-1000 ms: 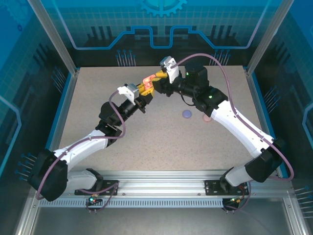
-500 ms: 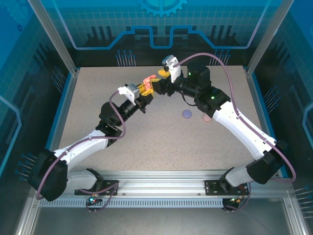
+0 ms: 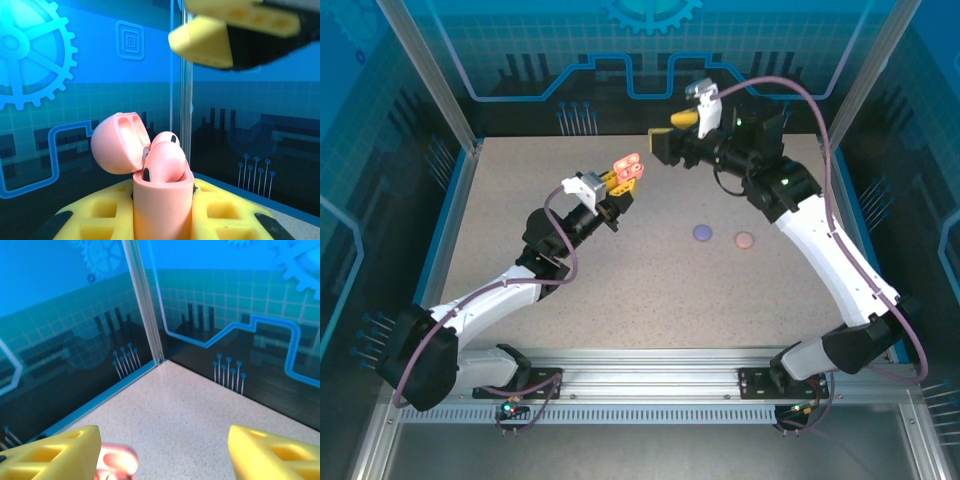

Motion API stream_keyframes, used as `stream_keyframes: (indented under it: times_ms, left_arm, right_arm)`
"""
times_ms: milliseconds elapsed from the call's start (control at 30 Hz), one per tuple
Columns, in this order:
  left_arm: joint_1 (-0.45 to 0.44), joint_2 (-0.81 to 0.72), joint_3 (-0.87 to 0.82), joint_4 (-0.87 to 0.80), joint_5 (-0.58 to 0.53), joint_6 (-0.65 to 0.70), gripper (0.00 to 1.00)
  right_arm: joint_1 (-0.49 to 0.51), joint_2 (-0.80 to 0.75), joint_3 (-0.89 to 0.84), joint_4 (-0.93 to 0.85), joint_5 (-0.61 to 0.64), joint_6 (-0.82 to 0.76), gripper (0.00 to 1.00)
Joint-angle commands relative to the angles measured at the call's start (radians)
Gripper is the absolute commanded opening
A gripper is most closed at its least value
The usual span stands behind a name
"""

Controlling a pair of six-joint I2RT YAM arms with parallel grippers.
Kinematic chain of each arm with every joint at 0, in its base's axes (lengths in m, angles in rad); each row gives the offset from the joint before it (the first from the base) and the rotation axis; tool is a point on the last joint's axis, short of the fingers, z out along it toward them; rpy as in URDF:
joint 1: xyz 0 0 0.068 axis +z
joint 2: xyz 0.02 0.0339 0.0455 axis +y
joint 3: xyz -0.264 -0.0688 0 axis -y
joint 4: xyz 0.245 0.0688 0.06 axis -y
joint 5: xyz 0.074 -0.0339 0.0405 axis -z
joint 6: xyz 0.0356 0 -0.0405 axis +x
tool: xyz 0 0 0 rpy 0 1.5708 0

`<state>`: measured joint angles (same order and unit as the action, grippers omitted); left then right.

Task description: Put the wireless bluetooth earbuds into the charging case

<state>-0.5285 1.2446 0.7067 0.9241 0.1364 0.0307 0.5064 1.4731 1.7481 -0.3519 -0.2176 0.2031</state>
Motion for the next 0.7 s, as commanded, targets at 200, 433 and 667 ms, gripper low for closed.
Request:
stream_keyframes:
  times_ms: [200, 433, 667]
  left_arm:
    - [-0.008, 0.041, 0.007, 0.016, 0.117, 0.032, 0.0]
    - [-0.009, 0.075, 0.0, 0.021, 0.132, 0.011, 0.0]
    - [-0.01, 0.103, 0.0, 0.032, 0.146, 0.012, 0.0]
  right_arm:
    - [-0.059, 0.24, 0.274, -0.357, -0.007, 0.056, 0.66]
    - [-0.065, 0.346, 0.35, -0.385, -0.001, 0.09, 0.66]
    - [-0.062, 0.506, 0.55, -0.517, -0.029, 0.113, 0.66]
